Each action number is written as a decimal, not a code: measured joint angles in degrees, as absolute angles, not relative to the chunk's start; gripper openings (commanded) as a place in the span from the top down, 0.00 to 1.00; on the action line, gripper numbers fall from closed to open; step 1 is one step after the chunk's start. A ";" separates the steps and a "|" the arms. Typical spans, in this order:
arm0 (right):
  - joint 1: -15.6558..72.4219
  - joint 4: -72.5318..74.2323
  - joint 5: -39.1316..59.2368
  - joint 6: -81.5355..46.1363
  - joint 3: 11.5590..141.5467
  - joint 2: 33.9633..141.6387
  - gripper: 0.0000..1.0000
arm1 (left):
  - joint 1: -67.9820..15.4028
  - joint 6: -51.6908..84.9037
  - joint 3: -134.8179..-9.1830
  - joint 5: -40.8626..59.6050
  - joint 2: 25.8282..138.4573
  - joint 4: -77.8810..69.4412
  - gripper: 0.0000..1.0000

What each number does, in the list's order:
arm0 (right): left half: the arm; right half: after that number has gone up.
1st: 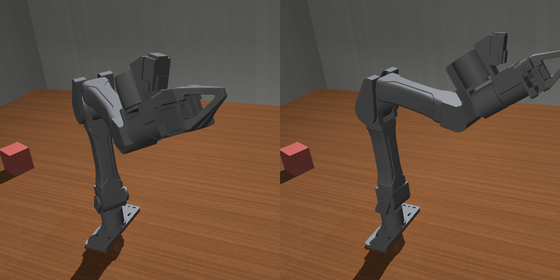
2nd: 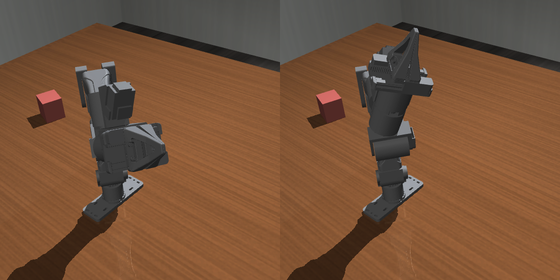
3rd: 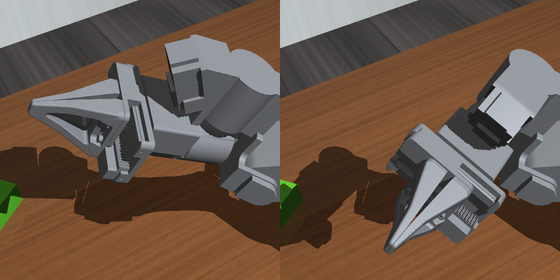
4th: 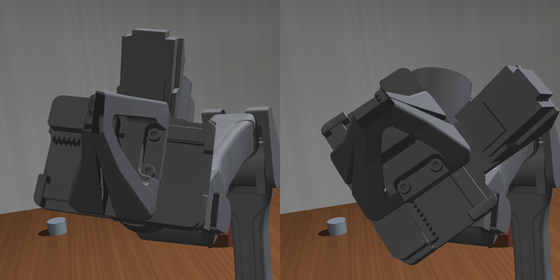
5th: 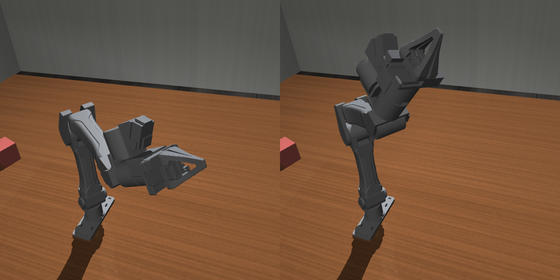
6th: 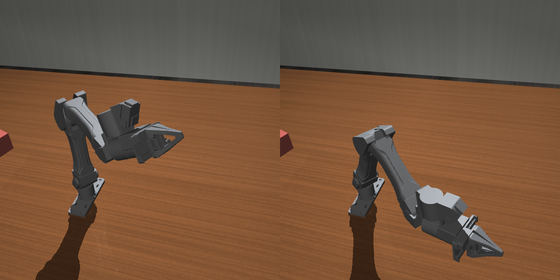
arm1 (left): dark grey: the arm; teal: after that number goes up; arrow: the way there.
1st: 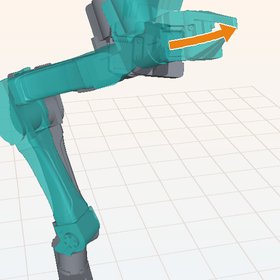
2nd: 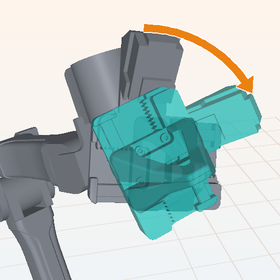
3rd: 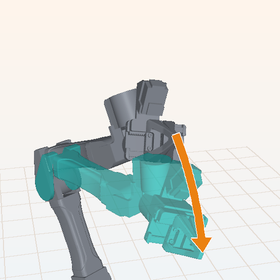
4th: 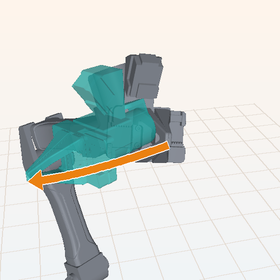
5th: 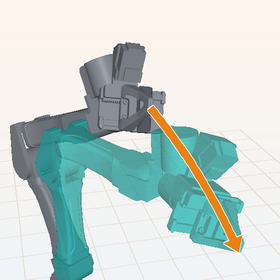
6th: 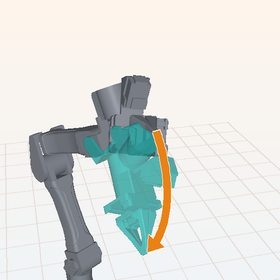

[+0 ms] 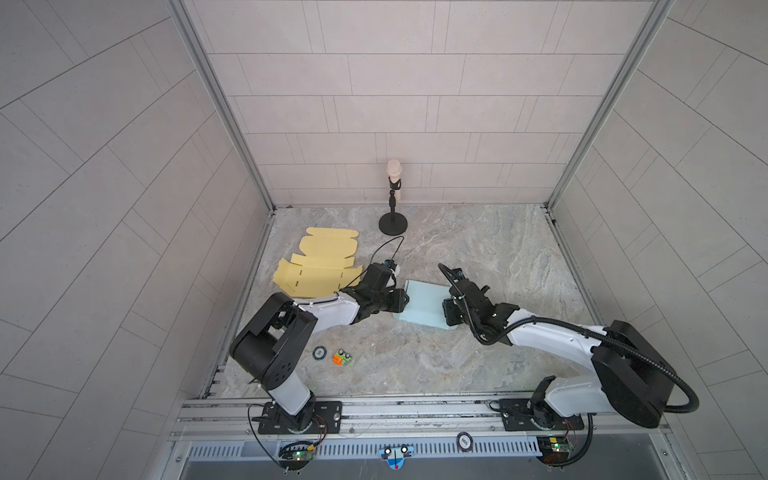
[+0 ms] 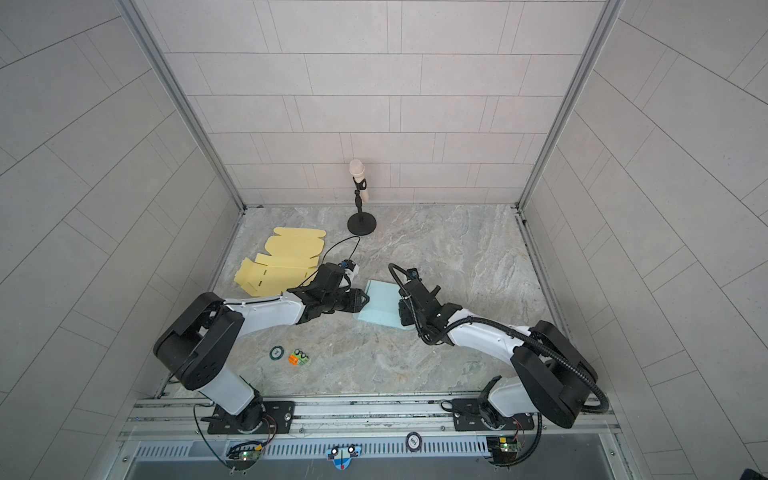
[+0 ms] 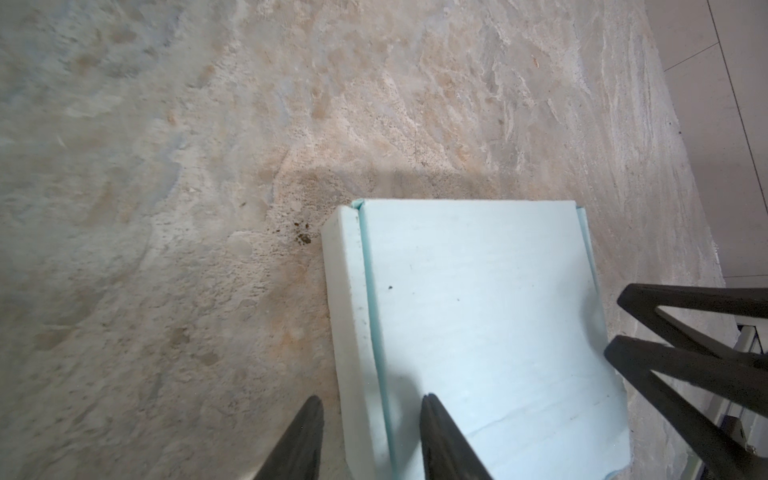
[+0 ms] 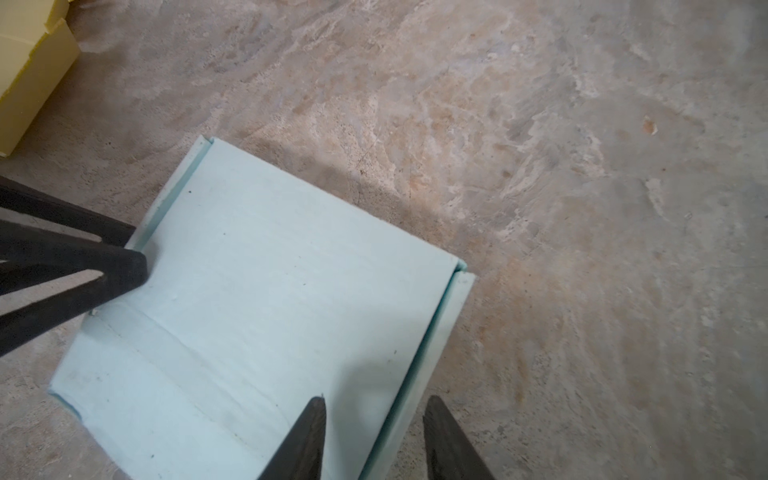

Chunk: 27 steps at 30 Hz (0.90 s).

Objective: Fold the paper box

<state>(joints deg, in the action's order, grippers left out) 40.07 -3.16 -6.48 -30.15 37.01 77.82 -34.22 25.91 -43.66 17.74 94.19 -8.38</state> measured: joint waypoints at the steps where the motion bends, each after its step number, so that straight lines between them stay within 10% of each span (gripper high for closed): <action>1: 40.07 -3.66 -6.48 -30.28 37.01 76.88 0.51 | -34.22 25.91 -43.66 17.78 94.32 -8.40 0.59; 27: 31.81 0.14 9.91 -36.23 34.15 78.59 0.48 | -35.31 26.17 -41.67 17.67 93.45 -10.96 0.62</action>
<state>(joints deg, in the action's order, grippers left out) 31.81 0.14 9.91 -36.23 34.15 78.59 -35.31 26.17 -41.67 17.67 93.45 -10.96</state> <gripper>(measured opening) 0.533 0.385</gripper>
